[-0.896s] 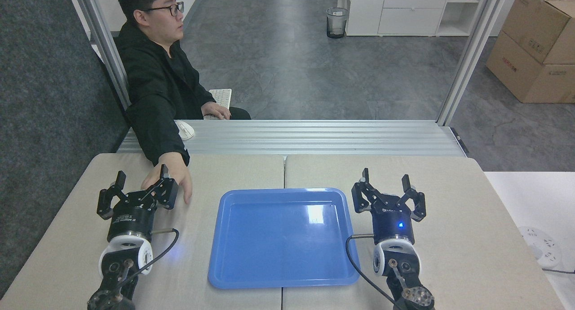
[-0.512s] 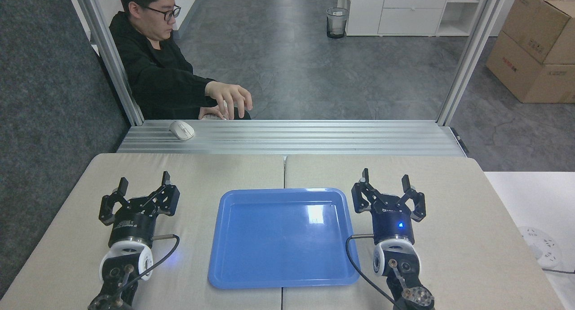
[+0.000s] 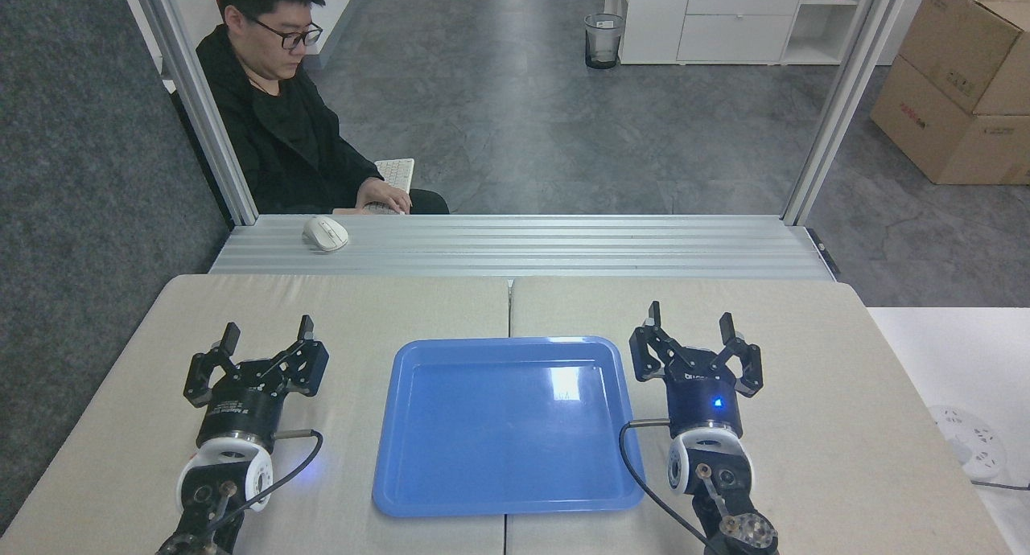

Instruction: Pick up switch part and place in tray

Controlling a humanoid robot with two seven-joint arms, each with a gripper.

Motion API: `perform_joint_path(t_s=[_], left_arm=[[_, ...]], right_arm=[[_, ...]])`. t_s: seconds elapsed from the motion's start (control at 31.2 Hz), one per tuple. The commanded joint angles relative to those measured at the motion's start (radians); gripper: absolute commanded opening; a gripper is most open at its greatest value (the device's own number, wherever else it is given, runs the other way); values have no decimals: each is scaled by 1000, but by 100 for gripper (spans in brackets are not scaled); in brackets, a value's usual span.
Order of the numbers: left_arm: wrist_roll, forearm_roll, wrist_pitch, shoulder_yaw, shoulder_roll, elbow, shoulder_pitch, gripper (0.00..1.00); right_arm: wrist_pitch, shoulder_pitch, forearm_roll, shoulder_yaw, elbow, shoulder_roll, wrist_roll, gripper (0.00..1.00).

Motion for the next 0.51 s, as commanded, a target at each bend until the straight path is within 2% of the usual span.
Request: perform_joint_path(t_s=[0.0,0.48], left_arm=[[0,3,-2,-6,5,5,14,99],[4,5,0,-3,10,2,13,99]], right_arm=[[0,0,0,0,-1,0,1,100],[0,0,0,0,-1,0,1,100]])
